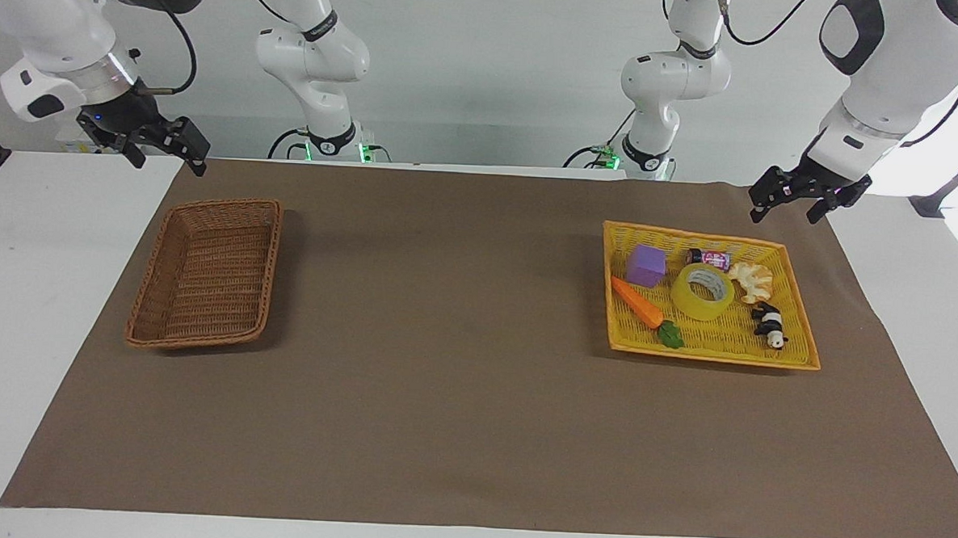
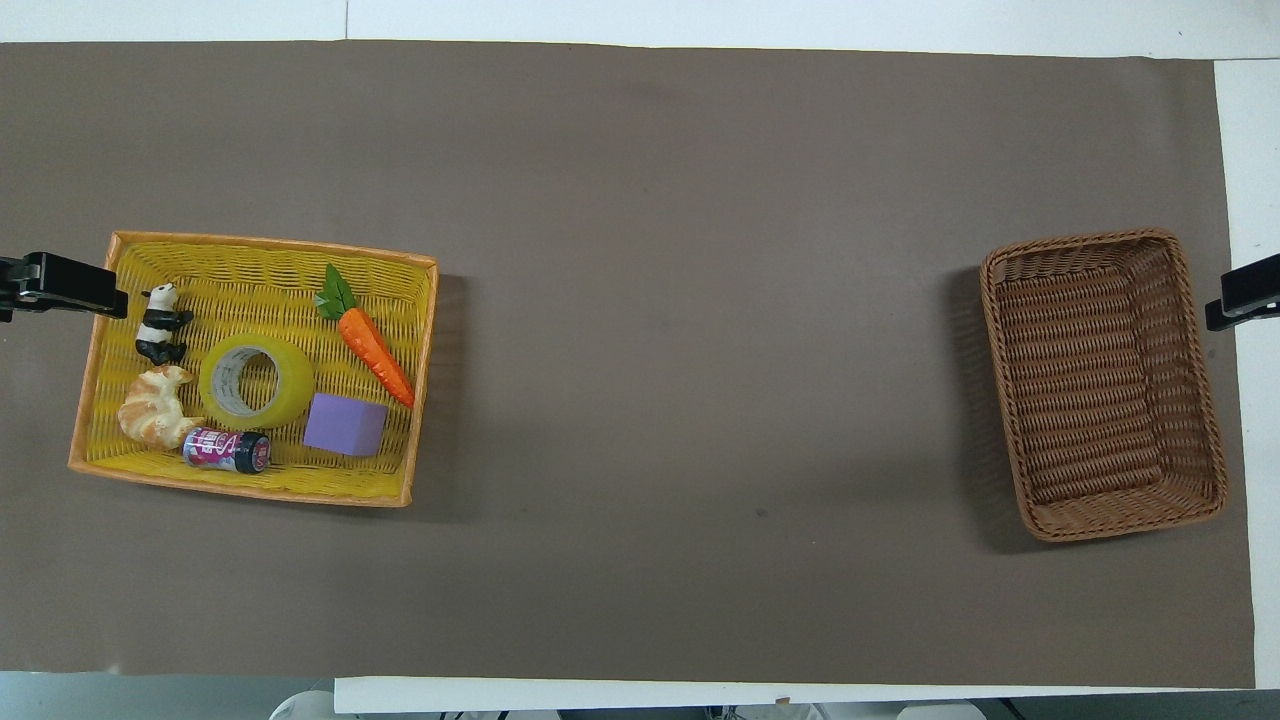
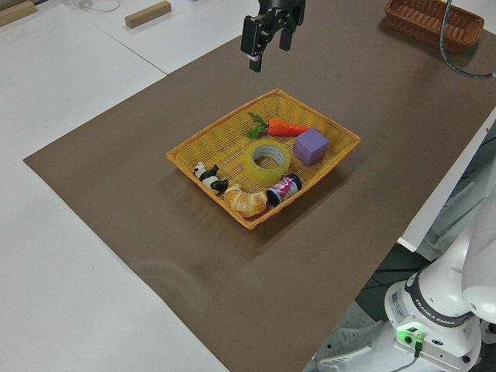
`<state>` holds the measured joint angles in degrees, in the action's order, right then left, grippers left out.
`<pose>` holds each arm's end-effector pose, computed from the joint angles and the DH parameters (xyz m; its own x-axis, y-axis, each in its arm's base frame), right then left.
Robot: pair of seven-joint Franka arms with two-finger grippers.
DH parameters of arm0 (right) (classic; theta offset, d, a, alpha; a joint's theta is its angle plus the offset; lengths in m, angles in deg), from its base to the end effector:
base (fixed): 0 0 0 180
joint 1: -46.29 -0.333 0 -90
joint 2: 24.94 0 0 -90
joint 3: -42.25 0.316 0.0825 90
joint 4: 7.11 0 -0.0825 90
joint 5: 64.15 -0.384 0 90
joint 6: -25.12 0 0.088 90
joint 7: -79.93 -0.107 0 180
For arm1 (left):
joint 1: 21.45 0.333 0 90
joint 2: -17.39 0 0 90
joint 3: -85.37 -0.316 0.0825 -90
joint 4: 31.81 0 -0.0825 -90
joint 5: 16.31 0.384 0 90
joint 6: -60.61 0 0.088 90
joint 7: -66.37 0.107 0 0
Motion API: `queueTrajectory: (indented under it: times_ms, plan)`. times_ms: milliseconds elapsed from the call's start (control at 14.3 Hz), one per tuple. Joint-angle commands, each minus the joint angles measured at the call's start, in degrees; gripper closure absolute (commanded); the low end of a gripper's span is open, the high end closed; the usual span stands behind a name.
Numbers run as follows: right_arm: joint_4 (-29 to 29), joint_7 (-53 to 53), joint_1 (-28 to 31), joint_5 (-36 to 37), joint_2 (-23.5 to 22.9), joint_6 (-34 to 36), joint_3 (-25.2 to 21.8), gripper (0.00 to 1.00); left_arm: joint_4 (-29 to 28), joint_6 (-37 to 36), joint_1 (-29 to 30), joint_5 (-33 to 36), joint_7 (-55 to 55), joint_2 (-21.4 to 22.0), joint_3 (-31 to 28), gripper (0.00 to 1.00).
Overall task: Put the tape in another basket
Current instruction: 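Reach the left gripper down to the yellow tape roll in the yellow basket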
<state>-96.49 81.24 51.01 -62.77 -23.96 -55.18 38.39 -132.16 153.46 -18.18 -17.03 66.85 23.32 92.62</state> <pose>0.5243 -0.0824 0.6252 0.9815 -0.1289 -0.1414 -0.1274 -0.9917 0.0197 0.5223 -0.0408 0.5987 0.9967 -0.0761 -0.0282 -0.0761 -0.9971 -0.0003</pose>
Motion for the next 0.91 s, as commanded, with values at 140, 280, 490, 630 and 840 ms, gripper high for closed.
queueTrajectory:
  times_ms: [140,280,490,630,840]
  plan:
    - [-0.36,0.98,0.39,0.29,0.25,0.49,0.35,0.0,-0.73,0.31,-0.29,-0.51,-0.3,1.11,-0.31,0.0]
    - [-0.36,0.98,0.39,0.29,0.25,0.49,0.35,0.0,-0.73,0.13,0.33,-0.51,-0.3,1.11,-0.58,0.0]
    - [-0.36,0.98,0.39,0.29,0.25,0.49,0.35,0.0,-0.73,-0.05,0.33,-0.51,-0.3,1.11,-0.58,0.0]
    - [-0.36,0.98,0.39,0.29,0.25,0.49,0.35,0.0,-0.73,-0.57,-0.46,-0.51,-0.82,1.11,-0.32,0.0]
    - [-0.36,0.98,0.39,0.29,0.25,0.49,0.35,0.0,-2.91,-1.72,-1.16,-0.6,-1.09,2.42,-0.22,0.0]
